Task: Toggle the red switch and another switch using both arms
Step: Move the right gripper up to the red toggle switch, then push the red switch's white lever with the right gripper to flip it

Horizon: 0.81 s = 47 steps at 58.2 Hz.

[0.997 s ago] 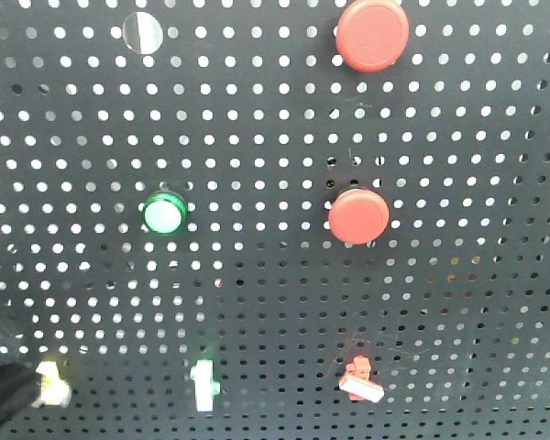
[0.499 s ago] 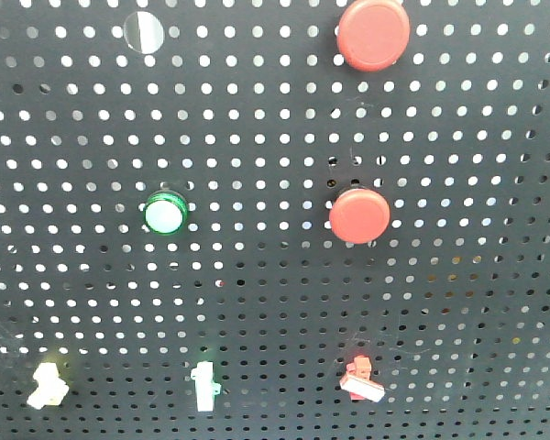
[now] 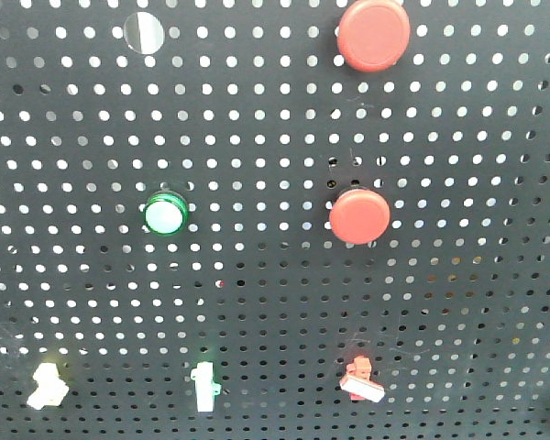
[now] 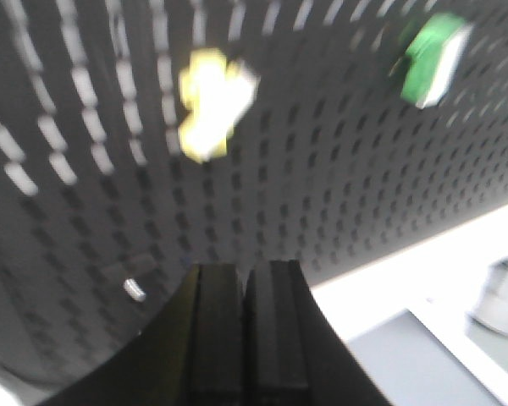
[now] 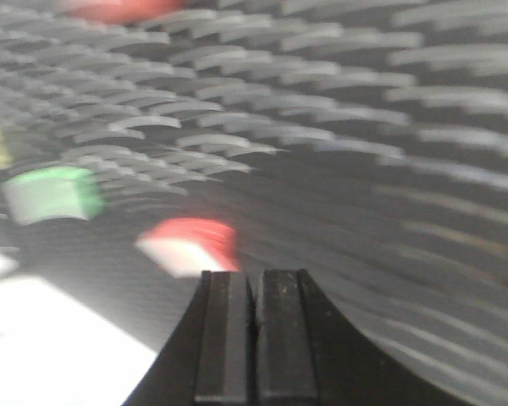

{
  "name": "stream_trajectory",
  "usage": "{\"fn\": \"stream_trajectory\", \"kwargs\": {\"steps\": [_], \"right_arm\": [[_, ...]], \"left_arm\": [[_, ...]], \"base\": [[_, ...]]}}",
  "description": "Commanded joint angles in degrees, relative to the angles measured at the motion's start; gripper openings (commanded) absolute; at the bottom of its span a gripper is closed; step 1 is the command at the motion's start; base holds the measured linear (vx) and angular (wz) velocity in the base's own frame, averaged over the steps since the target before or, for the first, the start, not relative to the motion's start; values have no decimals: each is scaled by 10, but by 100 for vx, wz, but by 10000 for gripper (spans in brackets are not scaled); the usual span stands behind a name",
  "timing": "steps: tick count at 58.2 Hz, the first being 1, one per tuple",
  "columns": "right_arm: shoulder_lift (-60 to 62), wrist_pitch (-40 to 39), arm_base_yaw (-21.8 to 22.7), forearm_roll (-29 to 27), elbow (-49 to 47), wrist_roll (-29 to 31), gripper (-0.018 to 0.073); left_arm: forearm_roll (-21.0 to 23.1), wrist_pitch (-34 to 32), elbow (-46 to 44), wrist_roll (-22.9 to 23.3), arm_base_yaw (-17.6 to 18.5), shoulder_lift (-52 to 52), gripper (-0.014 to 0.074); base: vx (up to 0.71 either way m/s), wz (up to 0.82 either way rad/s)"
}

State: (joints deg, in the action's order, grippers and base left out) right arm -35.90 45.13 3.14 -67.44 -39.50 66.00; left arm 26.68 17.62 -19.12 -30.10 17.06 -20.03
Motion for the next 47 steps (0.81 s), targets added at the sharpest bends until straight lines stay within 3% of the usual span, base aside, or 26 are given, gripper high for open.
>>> {"fn": "stream_trajectory", "kwargs": {"steps": [1, 6, 10, 18, 24, 35, 47], "right_arm": [[-57, 14, 2, -144, -19, 81, -6], [-108, 47, -25, -198, -19, 126, -6], [-145, 41, -78, -204, -19, 140, -6], [-187, -85, -201, -191, -19, 158, -6], [-188, -186, -265, -190, -19, 161, -6], [-190, -265, -292, -192, -19, 170, -6], [-229, -233, -292, -189, -17, 169, -6]], "left_arm": [[-39, -33, -15, 5, 3, 12, 3], [-61, -26, -15, 6, 3, 12, 3], [-66, -21, -15, 6, 3, 11, 3], [-64, -21, -14, 6, 3, 11, 3], [-64, -21, -13, 6, 3, 11, 3], [-64, -21, -13, 6, 3, 11, 3], [-64, -23, -12, 6, 3, 11, 3]], "base": [[0, 0], [0, 0], [0, 0], [0, 0], [0, 0], [0, 0], [0, 0]]}}
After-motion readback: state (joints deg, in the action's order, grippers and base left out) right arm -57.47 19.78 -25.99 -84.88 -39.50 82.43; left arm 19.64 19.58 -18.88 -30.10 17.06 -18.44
